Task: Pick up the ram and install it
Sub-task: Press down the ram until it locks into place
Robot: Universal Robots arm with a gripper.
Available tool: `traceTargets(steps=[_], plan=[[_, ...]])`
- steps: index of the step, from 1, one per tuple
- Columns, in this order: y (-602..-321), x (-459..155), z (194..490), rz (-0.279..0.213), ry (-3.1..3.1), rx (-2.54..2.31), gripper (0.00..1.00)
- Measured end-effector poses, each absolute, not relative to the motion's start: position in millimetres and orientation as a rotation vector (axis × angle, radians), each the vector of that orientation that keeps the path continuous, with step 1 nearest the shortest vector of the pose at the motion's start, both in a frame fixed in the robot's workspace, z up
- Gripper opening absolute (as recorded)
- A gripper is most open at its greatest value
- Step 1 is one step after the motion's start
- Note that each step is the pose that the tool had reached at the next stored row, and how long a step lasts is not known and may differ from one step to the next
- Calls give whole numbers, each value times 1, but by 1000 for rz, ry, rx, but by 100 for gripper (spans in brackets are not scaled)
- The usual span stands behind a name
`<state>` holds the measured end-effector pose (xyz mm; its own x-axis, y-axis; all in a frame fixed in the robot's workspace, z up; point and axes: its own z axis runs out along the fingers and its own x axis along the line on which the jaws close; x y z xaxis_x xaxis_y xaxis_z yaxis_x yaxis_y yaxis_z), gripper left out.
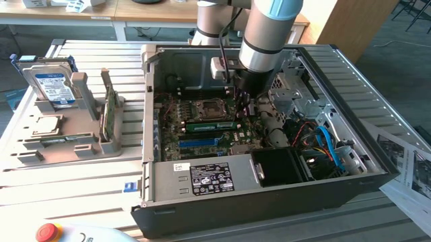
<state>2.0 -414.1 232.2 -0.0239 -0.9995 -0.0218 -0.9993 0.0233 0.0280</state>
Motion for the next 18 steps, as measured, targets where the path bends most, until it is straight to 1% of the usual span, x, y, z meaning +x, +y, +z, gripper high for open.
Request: traceTargets(steps=[18], plan=[[-414,2,228,-56,-2244,2192,11]])
